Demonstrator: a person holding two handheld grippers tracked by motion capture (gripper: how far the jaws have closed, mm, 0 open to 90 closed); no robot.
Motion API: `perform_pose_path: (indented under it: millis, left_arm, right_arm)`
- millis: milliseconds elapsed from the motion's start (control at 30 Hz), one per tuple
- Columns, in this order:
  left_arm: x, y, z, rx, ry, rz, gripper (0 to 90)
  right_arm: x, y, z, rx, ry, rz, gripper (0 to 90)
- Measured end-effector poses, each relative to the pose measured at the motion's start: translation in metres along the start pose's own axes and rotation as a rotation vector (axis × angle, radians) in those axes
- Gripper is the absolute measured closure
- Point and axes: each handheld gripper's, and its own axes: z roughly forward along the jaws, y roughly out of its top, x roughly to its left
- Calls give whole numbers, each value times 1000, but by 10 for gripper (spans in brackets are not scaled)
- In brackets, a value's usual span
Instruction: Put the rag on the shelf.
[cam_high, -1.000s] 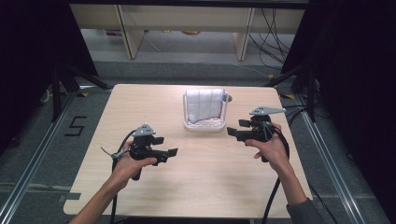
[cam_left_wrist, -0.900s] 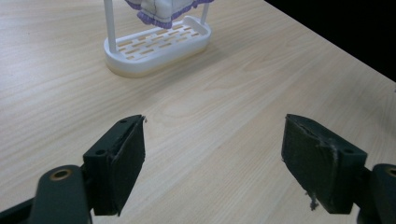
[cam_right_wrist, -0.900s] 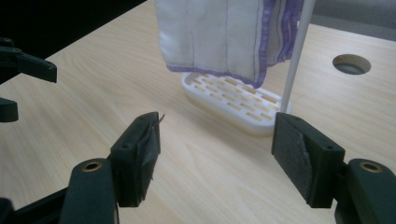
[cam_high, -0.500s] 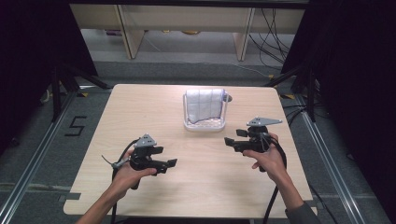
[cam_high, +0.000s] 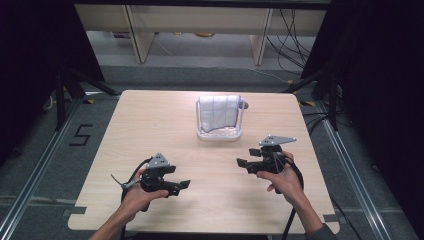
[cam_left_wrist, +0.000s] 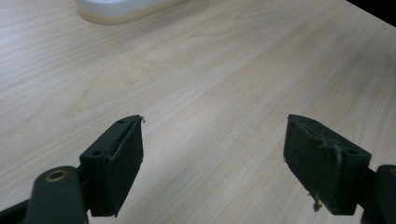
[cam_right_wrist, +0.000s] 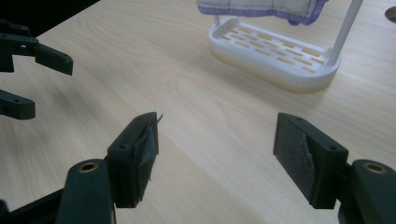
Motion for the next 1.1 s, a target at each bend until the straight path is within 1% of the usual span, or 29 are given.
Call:
perform_pose_path:
  millis: [33, 67, 100, 167, 200, 233, 333, 367, 400, 433, 467, 500, 533, 567, 600, 633, 700, 733, 767, 800, 833, 867, 900, 933, 967, 1000, 1033, 1067, 1100]
  left_arm:
    - [-1, -1, 1, -11, 2, -2, 196]
    - [-2, -2, -1, 2, 1, 7, 196]
    - [-2, -2, -1, 2, 1, 7, 196]
    - [-4, -5, -1, 7, -1, 7, 195]
    - [-5, -6, -1, 5, 1, 10, 195]
    - [-5, -6, -1, 5, 1, 10, 195]
    - [-7, -10, -2, 12, -8, 11, 194]
    - [-7, -10, -3, 14, -12, 14, 194]
    - [-7, -11, -3, 16, -14, 16, 193]
    - [-8, -12, -3, 8, -10, 4, 193]
    - [-7, -13, -4, 16, -10, 14, 192]
    - [-8, -13, -5, 14, -9, 6, 192]
    - [-7, -14, -5, 13, -8, 7, 192]
    - [-8, -15, -5, 6, -9, -2, 193]
    - [-8, -15, -6, 14, -2, 5, 193]
    - [-8, -16, -6, 12, -13, 2, 192]
    - [-9, -18, -7, 17, -6, 3, 192]
    - [-9, -19, -7, 15, -13, 5, 192]
    - [-10, -20, -6, 16, -13, -2, 192]
    - [-10, -21, -7, 20, -15, 3, 193]
    - [-10, -22, -8, 43, -11, 20, 192]
    - [-10, -22, -8, 43, -11, 20, 192]
    - [-12, -24, -7, 29, -16, 4, 192]
    - [-12, -24, -8, 45, -13, 28, 192]
    - [-14, -25, -7, 27, -17, 8, 192]
    - [-15, -26, -7, 27, -10, 10, 193]
    - [-16, -27, -7, 32, -18, 7, 192]
    - [-17, -27, -6, 21, -20, -2, 192]
    - [-16, -28, -7, 26, -21, 7, 192]
  right_arm:
    - [2, -2, 0, 6, -1, 20, 320]
    - [2, -3, 0, 14, -6, 0, 320]
    - [5, -5, 0, 20, -10, 30, 320]
    - [5, -9, 2, 21, 8, 20, 319]
    - [4, -11, 1, 24, 3, 2, 319]
    - [4, -11, 1, 24, 3, 2, 319]
    - [8, -18, 0, 33, 7, 33, 319]
    - [5, -20, 0, 22, 13, -7, 319]
    - [6, -22, -2, 30, 3, 7, 319]
    - [9, -24, -2, 28, 11, 29, 319]
    - [9, -26, -3, 28, 9, 26, 319]
    - [10, -28, -5, 45, 5, 35, 319]
    - [7, -31, -5, 25, 8, 13, 319]
    - [10, -32, -6, 38, 8, 39, 319]
    - [8, -33, -6, 26, -1, 10, 319]
    - [9, -35, -7, 41, 10, 36, 319]
    - [9, -39, -9, 35, -4, 32, 319]
    - [8, -41, -9, 39, 8, 32, 319]
    - [9, -43, -9, 43, 6, 37, 319]
    - [11, -45, -9, 45, 15, 67, 319]
    - [10, -47, -10, 53, 2, 40, 319]
    - [11, -50, -9, 49, 21, 56, 319]
    - [11, -50, -9, 49, 21, 56, 319]
    - [11, -53, -10, 54, 10, 30, 319]
    - [13, -54, -10, 60, 26, 72, 319]
    - [13, -56, -12, 66, 11, 51, 317]
    - [13, -58, -11, 56, 23, 40, 316]
    - [14, -60, -11, 58, 25, 43, 314]
    - [17, -61, -12, 73, 36, 81, 310]
